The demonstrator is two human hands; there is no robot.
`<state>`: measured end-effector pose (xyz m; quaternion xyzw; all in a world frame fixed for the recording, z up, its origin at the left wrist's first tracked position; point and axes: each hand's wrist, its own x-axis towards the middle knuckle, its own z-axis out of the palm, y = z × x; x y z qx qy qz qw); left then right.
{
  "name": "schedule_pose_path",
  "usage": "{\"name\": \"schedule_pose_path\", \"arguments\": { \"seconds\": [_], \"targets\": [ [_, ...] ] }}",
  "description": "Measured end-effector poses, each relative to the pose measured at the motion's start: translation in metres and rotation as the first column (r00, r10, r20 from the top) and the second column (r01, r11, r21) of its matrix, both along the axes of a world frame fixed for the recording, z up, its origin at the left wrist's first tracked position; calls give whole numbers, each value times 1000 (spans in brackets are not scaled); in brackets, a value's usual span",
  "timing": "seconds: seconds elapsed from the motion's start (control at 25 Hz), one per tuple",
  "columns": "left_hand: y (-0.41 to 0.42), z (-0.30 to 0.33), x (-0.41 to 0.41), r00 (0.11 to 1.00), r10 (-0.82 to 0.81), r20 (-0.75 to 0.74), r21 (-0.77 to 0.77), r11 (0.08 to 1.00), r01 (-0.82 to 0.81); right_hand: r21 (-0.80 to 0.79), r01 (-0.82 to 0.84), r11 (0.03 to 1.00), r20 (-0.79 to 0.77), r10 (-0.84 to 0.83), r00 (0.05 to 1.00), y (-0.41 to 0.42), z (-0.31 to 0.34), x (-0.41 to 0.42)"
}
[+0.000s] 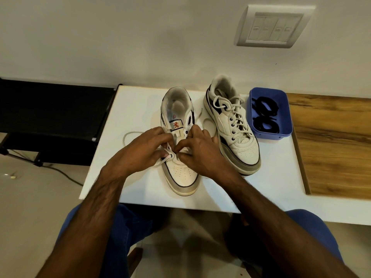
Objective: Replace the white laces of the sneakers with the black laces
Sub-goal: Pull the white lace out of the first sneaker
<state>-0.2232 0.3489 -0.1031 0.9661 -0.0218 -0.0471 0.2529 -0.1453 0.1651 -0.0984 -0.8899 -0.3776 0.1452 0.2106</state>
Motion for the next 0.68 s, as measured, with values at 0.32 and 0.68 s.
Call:
{"name": "schedule_pose_path", "arguments": {
  "seconds": [0.32,0.68],
  "targets": [
    [-4,3,1,998,22,50,-25,999,-21,20,-11,1000,131,8,991,1,1,0],
    [-2,2,2,999,30,17,-47,998,-29,363,134,922,93,-179,979,-32,17,35]
  ]
}}
